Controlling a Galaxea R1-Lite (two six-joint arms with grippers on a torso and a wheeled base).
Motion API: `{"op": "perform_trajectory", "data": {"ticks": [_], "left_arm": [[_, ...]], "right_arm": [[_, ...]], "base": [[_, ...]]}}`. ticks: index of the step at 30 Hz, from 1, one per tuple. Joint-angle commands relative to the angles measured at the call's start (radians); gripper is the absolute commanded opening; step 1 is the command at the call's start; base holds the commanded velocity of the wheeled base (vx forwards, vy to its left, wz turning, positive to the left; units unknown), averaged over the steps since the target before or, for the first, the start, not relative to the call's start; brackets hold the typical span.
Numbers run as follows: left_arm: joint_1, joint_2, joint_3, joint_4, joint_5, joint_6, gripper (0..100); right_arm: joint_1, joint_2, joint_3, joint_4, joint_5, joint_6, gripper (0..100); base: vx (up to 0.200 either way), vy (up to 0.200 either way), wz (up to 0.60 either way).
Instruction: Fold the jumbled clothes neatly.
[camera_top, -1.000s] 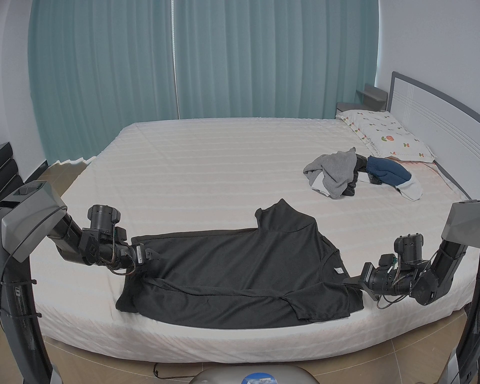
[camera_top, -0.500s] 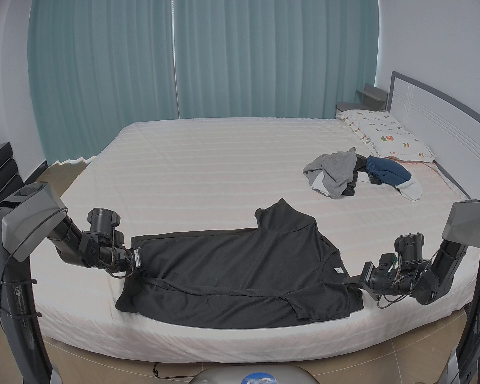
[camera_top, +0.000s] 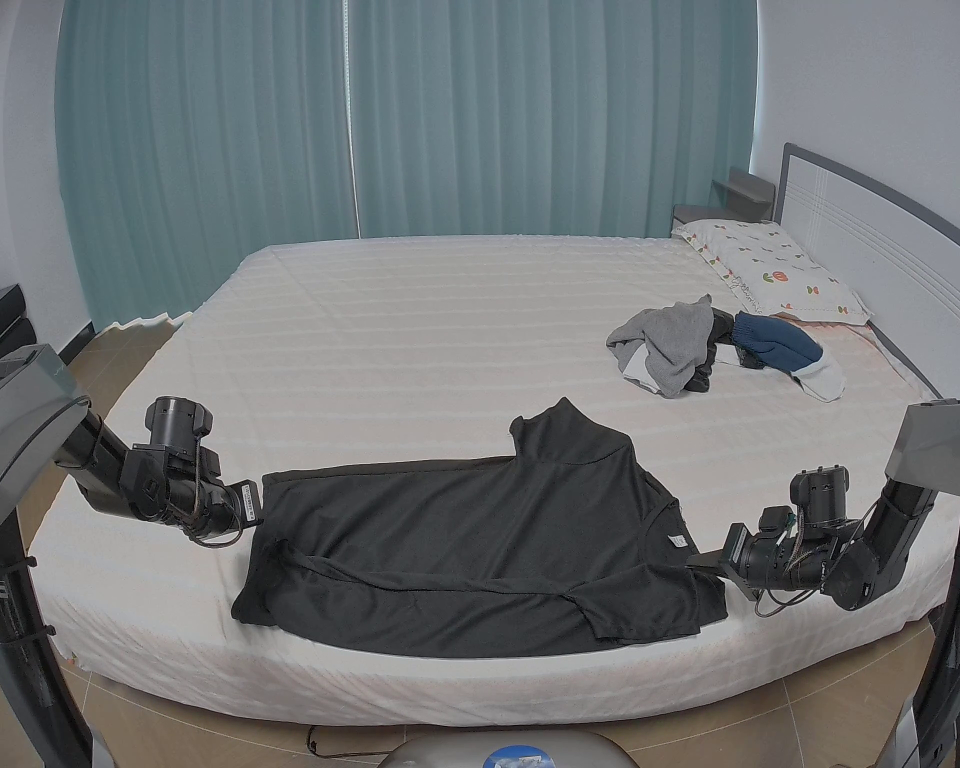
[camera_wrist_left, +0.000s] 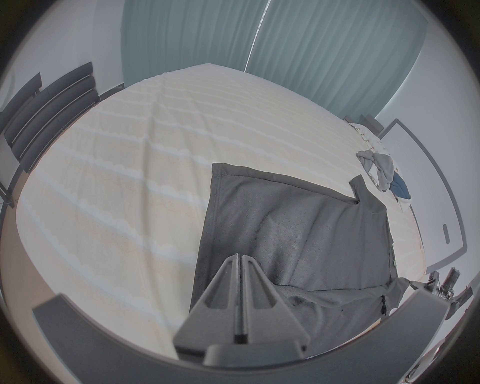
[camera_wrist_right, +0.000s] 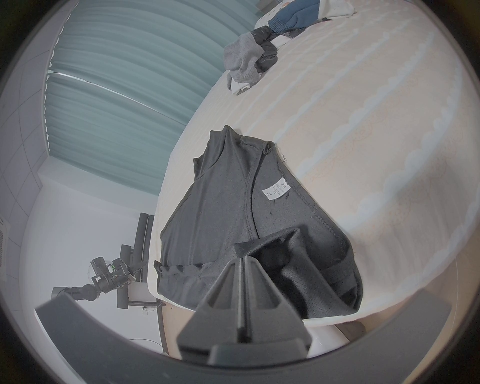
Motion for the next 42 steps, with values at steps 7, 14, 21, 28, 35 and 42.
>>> {"op": "perform_trajectory", "data": {"ticks": [7, 14, 21, 28, 35, 42], "left_arm": [[-0.020, 0.033, -0.015, -0.001, -0.003, 0.000, 100], [-0.065, 0.066, -0.032, -0.006, -0.003, 0.006, 100], [-0.108, 0.085, -0.032, 0.000, 0.009, 0.009, 100], [-0.108, 0.104, -0.032, 0.006, 0.015, 0.012, 0], [-0.102, 0.099, -0.032, 0.039, 0.084, 0.023, 0], [-0.082, 0.061, -0.034, 0.074, 0.086, 0.022, 0]], "right_arm": [[0.002, -0.002, 0.006, 0.000, 0.001, -0.001, 0], [0.007, -0.002, 0.006, 0.000, 0.001, -0.001, 0], [0.008, 0.004, 0.015, -0.037, 0.001, 0.002, 0], [0.008, 0.003, 0.017, -0.040, 0.001, 0.002, 0], [0.007, 0.001, 0.018, -0.040, 0.002, 0.002, 0], [0.008, -0.001, 0.018, -0.040, 0.002, 0.002, 0]], "base": [[0.000, 0.000, 0.00], [0.000, 0.000, 0.00], [0.000, 0.000, 0.00], [0.000, 0.000, 0.00], [0.000, 0.000, 0.00], [0.000, 0.000, 0.00]]}}
